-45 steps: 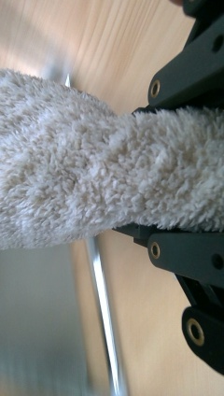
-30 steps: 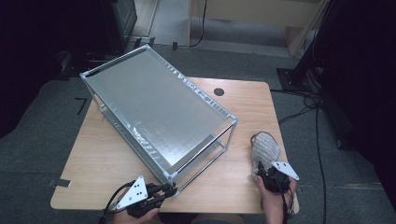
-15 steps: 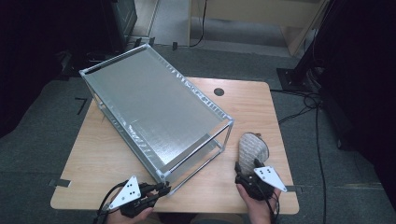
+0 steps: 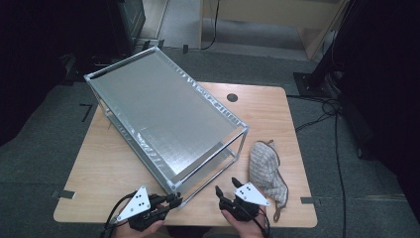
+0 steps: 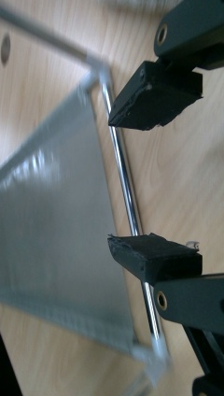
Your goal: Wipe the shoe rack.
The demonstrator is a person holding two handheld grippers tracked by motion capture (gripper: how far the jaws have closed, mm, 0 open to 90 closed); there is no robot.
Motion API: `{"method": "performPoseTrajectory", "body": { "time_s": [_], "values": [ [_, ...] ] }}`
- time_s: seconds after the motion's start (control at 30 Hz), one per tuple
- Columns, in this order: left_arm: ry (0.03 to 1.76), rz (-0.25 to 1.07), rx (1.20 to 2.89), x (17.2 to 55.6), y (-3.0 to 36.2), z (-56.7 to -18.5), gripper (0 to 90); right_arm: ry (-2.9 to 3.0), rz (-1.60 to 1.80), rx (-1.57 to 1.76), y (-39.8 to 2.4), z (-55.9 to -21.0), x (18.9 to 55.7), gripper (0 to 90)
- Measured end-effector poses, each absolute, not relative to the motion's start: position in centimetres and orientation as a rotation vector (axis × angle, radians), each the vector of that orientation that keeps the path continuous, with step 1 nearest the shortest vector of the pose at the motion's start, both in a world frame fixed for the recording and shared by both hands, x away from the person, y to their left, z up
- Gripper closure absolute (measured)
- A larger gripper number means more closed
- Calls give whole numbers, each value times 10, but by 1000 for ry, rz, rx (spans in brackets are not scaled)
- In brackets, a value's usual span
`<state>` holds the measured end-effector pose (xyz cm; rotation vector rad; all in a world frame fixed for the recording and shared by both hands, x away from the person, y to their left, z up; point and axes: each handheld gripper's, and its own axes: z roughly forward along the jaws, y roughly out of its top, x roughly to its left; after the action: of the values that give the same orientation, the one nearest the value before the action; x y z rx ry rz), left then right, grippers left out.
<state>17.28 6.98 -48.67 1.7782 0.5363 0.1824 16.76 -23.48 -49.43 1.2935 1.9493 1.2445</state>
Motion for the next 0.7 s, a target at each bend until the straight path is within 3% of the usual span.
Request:
{"method": "performPoseTrajectory", "body": {
  "time_s": [0.23,0.33,0.53,0.7],
  "values": [
    [536,187,1720,175,76,-474,615,2050,1265,1228,-215,-503,163,368],
    [519,186,1703,176,84,-466,633,2067,1276,1213,-210,-505,161,368],
    [490,221,1705,174,86,-458,787,2109,1379,1166,-200,-503,154,395],
    [500,223,1711,174,80,-458,808,2151,1469,1059,-184,-501,148,420]
  ]
}}
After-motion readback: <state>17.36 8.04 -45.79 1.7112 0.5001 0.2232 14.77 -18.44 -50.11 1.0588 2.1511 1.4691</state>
